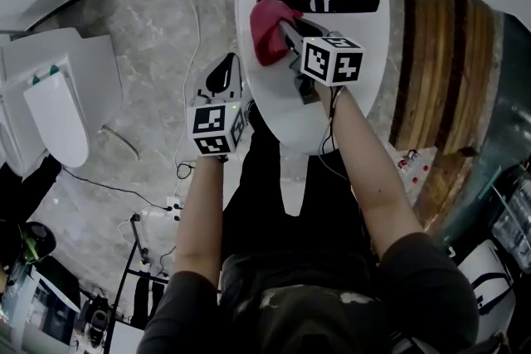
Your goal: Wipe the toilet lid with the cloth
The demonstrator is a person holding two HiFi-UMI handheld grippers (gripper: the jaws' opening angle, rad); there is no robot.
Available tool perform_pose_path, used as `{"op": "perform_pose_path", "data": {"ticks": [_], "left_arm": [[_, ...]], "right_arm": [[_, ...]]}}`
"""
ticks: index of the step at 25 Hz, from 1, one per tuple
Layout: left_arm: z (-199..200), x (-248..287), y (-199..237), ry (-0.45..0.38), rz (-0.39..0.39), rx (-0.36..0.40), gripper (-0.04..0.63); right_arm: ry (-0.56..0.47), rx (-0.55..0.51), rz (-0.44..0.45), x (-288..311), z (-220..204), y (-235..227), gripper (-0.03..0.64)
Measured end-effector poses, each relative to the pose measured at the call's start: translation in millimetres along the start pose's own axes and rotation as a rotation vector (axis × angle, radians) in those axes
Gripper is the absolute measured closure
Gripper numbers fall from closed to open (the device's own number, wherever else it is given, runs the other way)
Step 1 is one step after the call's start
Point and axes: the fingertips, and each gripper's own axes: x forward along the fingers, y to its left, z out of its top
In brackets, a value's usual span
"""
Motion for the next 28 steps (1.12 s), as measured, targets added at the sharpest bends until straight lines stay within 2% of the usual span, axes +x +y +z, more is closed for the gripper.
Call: {"op": "perform_pose_path", "data": {"ticks": [6, 15, 19, 24, 28], "left_arm": [[-3.5, 17.7, -44.8, 0.017, -0.017, 0.026, 0.587], [-15.4, 60.1, -175.6, 0.028, -0.097, 0.060, 0.588], [-23.5, 70.6, -216.5, 0.022, -0.106, 0.042, 0.588], [-31.9, 74.9, -237.2, 0.016, -0.116, 0.032, 0.587], [-39.9, 60.2, -221.1, 0.024, -0.114, 0.036, 0.587]], "right_arm": [[-0.039, 0.038, -0.049, -43.6, 8.8, -66.6, 0.549], [-0.106, 0.107, -0.129, -136.1, 27.5, -200.9, 0.549], [-0.113, 0.118, -0.159, -163.7, 28.8, -242.9, 0.549], [-0.128, 0.116, -0.163, -178.3, 30.5, -254.8, 0.549], [-0.158, 0.138, -0.103, -180.2, 26.9, -216.7, 0.549]]}}
